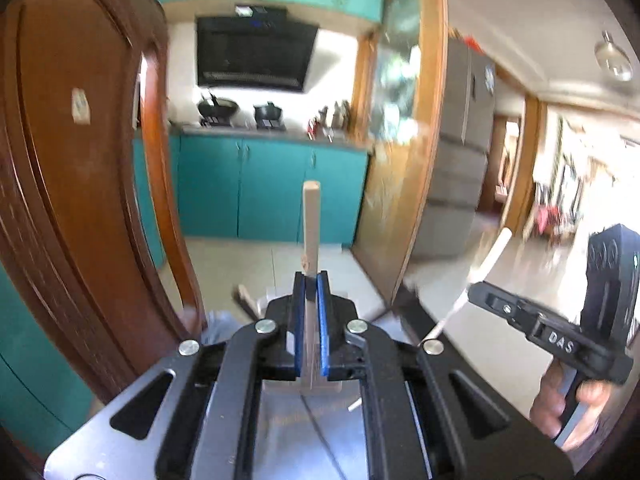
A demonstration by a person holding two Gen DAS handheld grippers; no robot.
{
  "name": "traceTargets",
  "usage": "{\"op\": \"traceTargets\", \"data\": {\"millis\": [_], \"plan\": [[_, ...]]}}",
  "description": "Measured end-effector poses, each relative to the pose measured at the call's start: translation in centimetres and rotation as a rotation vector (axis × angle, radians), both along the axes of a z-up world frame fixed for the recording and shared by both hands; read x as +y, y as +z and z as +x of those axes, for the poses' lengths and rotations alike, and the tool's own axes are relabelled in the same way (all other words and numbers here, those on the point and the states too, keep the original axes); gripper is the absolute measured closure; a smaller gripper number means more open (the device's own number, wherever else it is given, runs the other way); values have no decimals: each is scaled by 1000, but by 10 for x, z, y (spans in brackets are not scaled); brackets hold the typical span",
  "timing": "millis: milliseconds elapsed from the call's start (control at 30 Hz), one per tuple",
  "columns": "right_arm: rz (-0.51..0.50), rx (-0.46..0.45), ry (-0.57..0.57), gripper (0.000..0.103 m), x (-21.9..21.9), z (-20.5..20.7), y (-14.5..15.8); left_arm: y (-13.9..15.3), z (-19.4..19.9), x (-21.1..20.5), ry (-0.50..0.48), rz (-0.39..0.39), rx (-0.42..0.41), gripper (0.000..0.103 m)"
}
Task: Organize utensils
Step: 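Lift both wooden chopsticks and lower them into the white basket, opening both tools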
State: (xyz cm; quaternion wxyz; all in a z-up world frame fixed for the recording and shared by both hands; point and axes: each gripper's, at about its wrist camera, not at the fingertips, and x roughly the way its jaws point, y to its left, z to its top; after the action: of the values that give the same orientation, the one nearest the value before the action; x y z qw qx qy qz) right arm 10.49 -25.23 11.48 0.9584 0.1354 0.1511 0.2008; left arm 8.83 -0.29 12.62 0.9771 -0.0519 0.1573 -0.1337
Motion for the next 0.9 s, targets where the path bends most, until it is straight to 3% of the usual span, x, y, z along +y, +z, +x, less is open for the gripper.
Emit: {"op": "traceTargets", "data": {"millis": [200, 400, 500, 633, 900], "plan": [[42, -120, -162, 97, 4, 19, 34, 25, 32, 6, 83, -97, -103, 96], [0, -112, -193, 97, 23, 62, 23, 9, 68, 14, 128, -134, -87, 96], [-90, -107, -231, 97, 39, 76, 5, -4, 88, 12, 185, -81, -101, 96], [-178, -87, -245, 97, 52, 85, -14, -29, 114, 3, 202, -33, -38, 96], [-176, -49, -236, 97, 48, 77, -32, -51, 131, -3, 207, -10, 28, 96]]}}
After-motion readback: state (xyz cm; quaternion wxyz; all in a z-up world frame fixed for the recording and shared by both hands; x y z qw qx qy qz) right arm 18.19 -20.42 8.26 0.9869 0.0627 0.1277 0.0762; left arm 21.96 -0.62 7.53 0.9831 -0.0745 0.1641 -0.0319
